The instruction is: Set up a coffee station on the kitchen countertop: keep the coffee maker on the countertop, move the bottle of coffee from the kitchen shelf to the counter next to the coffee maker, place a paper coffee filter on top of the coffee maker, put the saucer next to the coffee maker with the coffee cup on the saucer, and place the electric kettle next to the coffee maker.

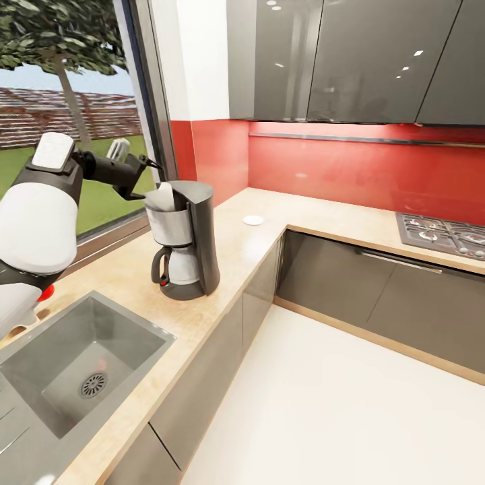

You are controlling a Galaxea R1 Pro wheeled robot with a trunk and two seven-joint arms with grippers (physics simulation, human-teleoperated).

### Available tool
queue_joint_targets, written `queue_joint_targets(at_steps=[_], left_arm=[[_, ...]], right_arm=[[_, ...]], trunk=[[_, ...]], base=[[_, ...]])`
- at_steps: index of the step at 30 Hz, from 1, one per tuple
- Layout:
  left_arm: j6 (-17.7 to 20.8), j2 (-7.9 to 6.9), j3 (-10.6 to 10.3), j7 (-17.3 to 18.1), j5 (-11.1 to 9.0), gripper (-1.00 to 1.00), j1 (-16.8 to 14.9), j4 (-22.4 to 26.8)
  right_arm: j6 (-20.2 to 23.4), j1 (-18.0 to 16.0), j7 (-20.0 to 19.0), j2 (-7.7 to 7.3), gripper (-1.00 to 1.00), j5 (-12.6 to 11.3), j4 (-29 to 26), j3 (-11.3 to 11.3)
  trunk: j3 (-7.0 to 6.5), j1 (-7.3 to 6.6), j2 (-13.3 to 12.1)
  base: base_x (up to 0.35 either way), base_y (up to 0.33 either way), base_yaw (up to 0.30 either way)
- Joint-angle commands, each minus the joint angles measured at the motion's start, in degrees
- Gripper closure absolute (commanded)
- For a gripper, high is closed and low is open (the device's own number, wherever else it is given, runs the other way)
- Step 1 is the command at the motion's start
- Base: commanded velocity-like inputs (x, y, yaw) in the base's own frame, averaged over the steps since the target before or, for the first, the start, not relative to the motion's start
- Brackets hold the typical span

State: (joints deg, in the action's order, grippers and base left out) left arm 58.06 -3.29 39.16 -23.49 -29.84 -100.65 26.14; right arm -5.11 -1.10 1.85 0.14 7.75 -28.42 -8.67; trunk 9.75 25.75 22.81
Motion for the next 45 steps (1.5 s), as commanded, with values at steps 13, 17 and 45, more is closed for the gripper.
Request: queue_joint_targets(at_steps=[13,17,45], left_arm=[[0.22,-3.25,1.02,-0.51,-1.67,-1.0,-0.15,0.05],[0.24,-4.16,0.47,-0.52,-3.93,-1.0,-0.09,0.04],[0.3,-3.58,0.21,-0.59,-4.61,-1.0,0.32,-0.68]], right_arm=[[-0.16,-0.04,0.08,0.03,-1.0,0.6,0.03,-0.21],[-0.16,-0.04,0.08,0.03,-1.0,0.6,0.03,-0.21],[-0.16,-0.04,0.15,0.03,-1.0,0.51,-0.04,-0.3]], trunk=[[0.12,0.03,0.11],[0.12,0.03,0.11],[0.12,0.03,0.11]], base=[[0.0,0.0,0.0],[0.0,0.0,0.0],[-0.105,0.0,0.008]])
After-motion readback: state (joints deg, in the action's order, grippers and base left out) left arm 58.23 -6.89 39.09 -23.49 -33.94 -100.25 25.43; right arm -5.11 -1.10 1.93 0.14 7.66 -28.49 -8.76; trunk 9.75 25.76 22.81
